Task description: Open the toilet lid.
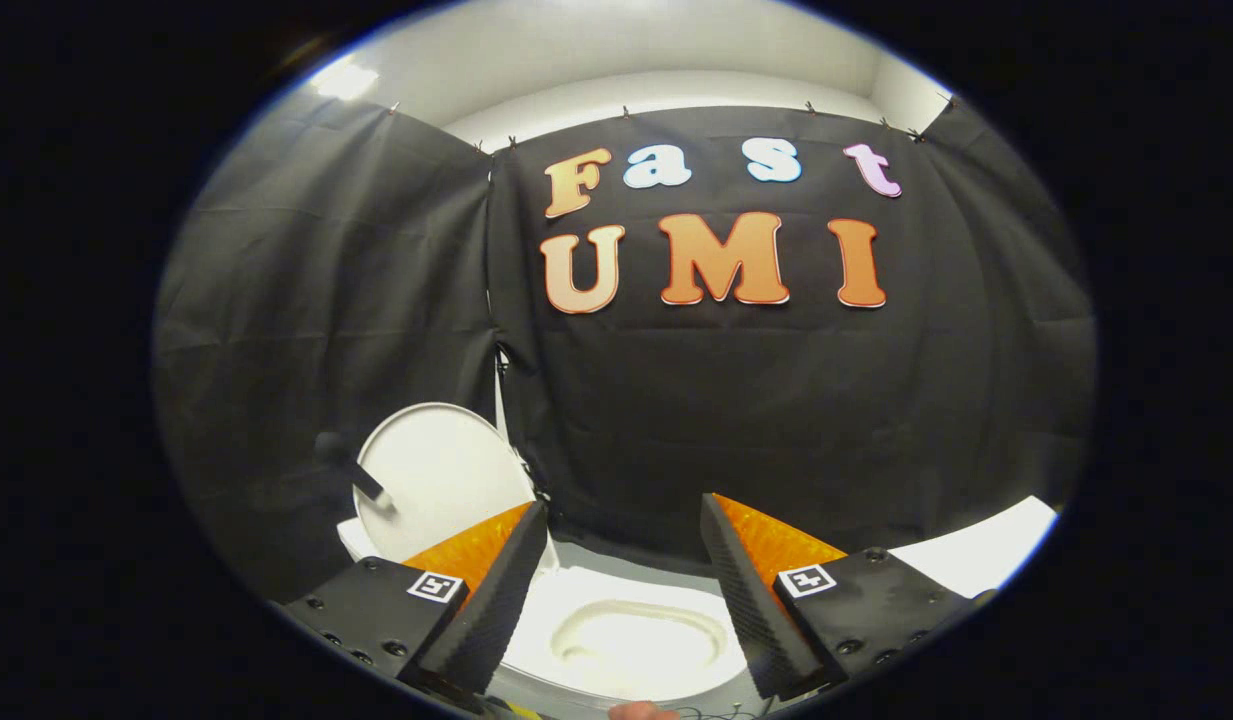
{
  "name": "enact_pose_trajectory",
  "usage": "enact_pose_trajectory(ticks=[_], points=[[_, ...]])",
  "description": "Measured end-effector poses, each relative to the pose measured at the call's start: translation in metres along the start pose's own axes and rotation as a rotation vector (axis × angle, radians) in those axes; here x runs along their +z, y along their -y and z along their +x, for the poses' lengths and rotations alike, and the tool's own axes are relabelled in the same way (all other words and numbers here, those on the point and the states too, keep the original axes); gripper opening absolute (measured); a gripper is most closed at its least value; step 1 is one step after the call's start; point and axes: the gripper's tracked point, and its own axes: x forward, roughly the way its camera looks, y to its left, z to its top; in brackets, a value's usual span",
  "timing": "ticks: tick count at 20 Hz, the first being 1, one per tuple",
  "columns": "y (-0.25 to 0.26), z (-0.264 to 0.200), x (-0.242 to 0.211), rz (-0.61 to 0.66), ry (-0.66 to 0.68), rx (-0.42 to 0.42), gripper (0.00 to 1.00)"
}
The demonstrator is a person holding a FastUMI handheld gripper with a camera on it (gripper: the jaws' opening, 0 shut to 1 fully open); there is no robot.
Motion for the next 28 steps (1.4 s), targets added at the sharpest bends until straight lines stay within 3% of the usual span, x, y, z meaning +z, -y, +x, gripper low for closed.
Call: enact_pose_trajectory(ticks=[7,18,28], points=[[0.078,-0.068,-0.016,-0.05,0.025,-0.099,0.97],[0.184,-0.131,-0.042,-0.004,0.014,-0.289,0.97],[0.221,-0.166,-0.046,-0.007,0.041,-0.376,0.97]])
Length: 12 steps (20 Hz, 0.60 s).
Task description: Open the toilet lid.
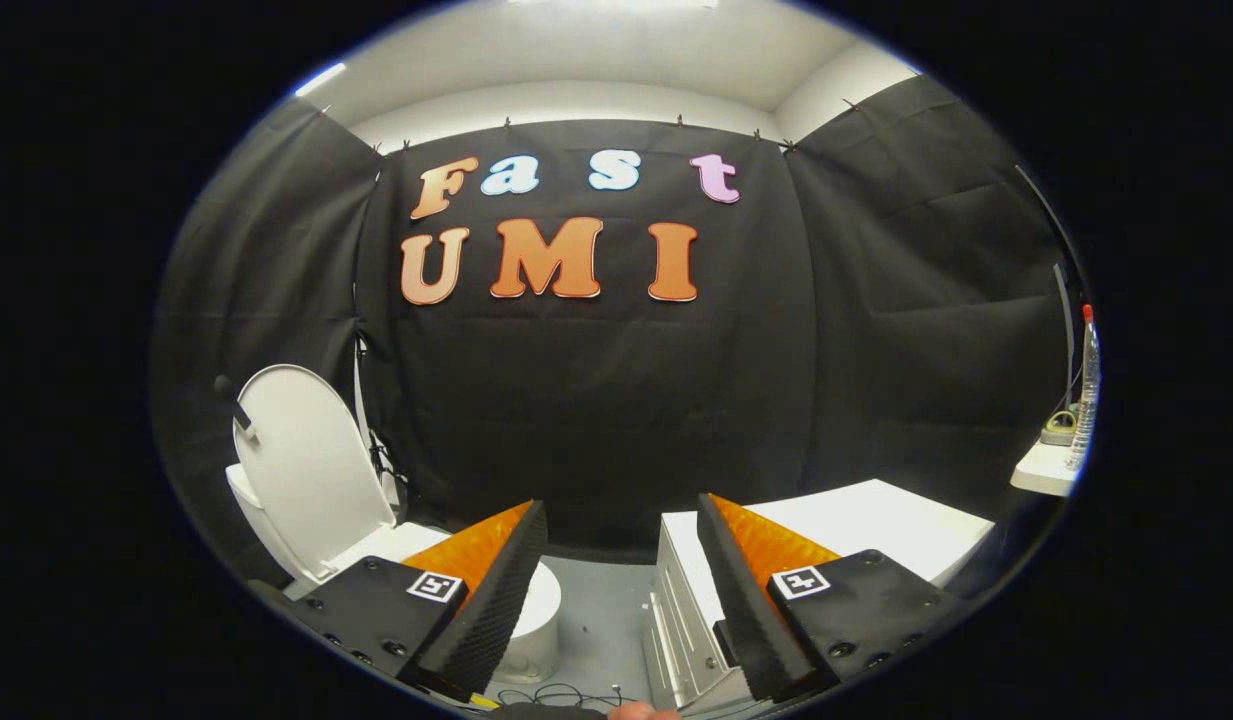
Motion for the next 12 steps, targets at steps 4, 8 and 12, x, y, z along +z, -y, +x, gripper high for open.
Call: enact_pose_trajectory(ticks=[4,8,12], points=[[0.001,-0.005,0.007,-0.017,0.016,-0.009,0.97],[0.004,-0.011,0.015,-0.029,0.04,-0.02,0.96],[0.002,-0.014,0.009,0.049,0.058,-0.009,0.97]])
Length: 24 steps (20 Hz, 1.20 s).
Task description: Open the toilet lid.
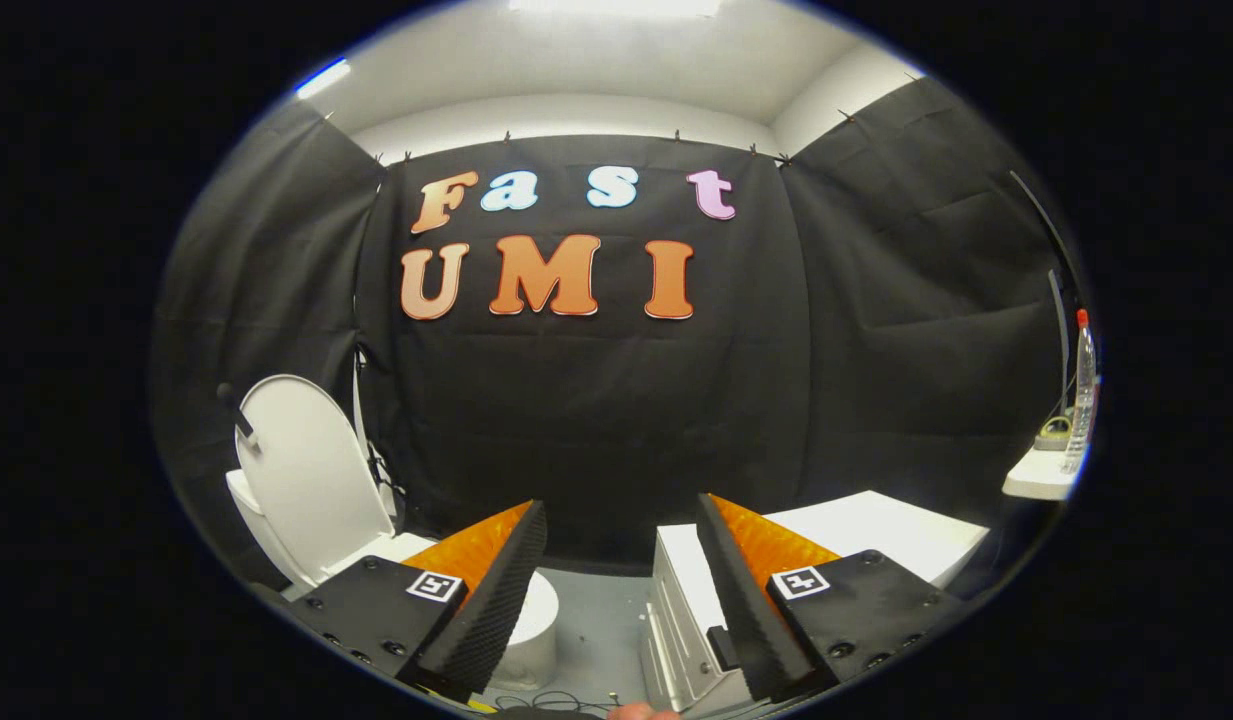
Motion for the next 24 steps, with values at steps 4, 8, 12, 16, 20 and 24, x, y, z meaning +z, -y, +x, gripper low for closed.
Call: enact_pose_trajectory(ticks=[4,8,12,16,20,24], points=[[0.017,0.004,-0.036,0.06,-0.03,-0.039,0.97],[0.039,0.005,-0.058,0.022,-0.081,-0.092,0.98],[0.049,0.002,-0.052,0.018,-0.043,-0.125,0.99],[0.047,0.001,-0.056,0.014,-0.045,-0.126,0.99],[0.047,0.002,-0.054,0.009,-0.046,-0.122,0.99],[0.047,0.002,-0.057,0.009,-0.051,-0.123,0.99]])
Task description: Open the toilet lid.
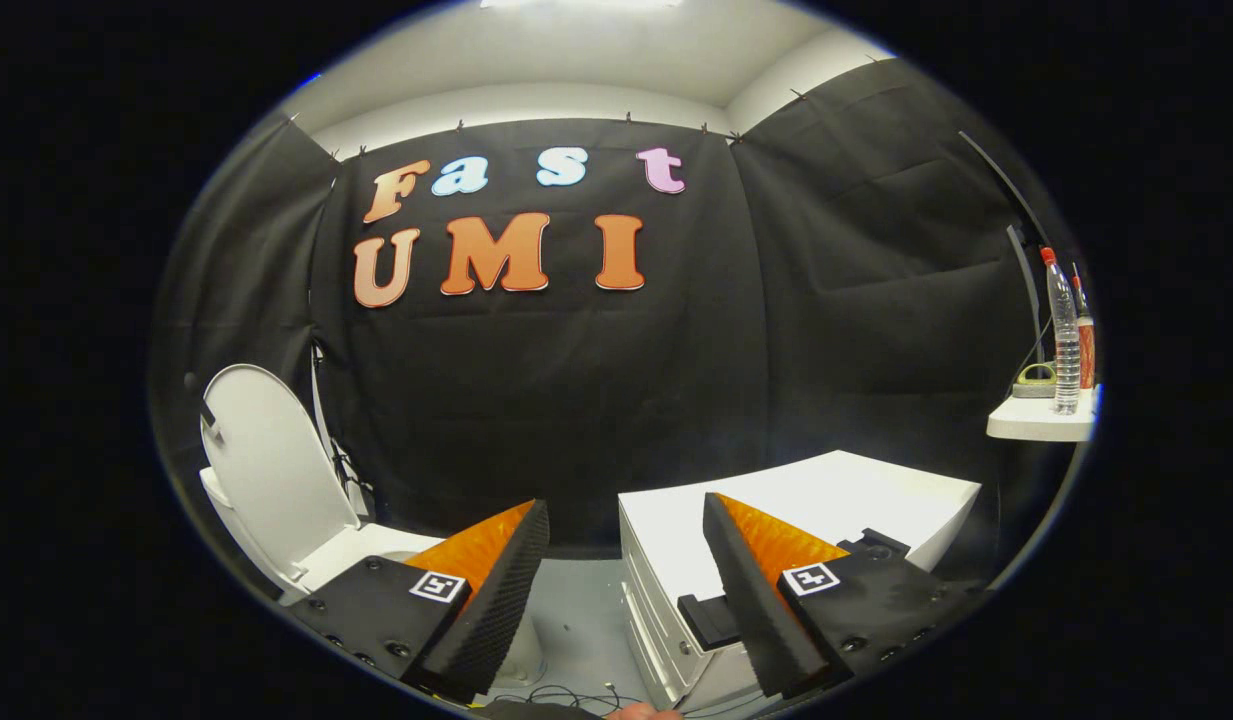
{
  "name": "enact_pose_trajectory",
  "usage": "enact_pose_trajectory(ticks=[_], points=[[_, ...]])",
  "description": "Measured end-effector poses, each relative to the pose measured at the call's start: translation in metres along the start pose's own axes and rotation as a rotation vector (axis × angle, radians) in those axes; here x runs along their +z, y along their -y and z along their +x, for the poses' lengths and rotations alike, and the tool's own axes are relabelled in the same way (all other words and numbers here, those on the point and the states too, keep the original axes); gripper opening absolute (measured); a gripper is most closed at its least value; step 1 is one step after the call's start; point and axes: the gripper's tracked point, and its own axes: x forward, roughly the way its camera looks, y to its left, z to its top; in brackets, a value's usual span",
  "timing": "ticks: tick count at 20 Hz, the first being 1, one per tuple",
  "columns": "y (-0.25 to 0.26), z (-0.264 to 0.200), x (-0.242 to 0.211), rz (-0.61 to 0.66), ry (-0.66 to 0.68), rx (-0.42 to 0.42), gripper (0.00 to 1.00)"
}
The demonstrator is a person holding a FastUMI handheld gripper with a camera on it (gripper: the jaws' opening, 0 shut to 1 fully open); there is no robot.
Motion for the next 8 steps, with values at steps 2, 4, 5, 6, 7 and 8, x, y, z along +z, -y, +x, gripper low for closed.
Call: enact_pose_trajectory(ticks=[2,4,5,6,7,8], points=[[0.0004,0.0002,0.0005,-0.001,0.001,0.0,0.99],[0.0002,0.0016,0.0,-0.002,-0.003,0.0,0.99],[-0.0001,0.0016,-0.0008,-0.002,-0.005,0.001,0.99],[0.0002,0.002,-0.0011,-0.004,-0.008,0.001,0.99],[0.0011,0.0015,-0.0015,-0.004,-0.007,0.001,0.99],[0.0008,0.0003,0.0,-0.004,-0.005,0.001,0.99]])
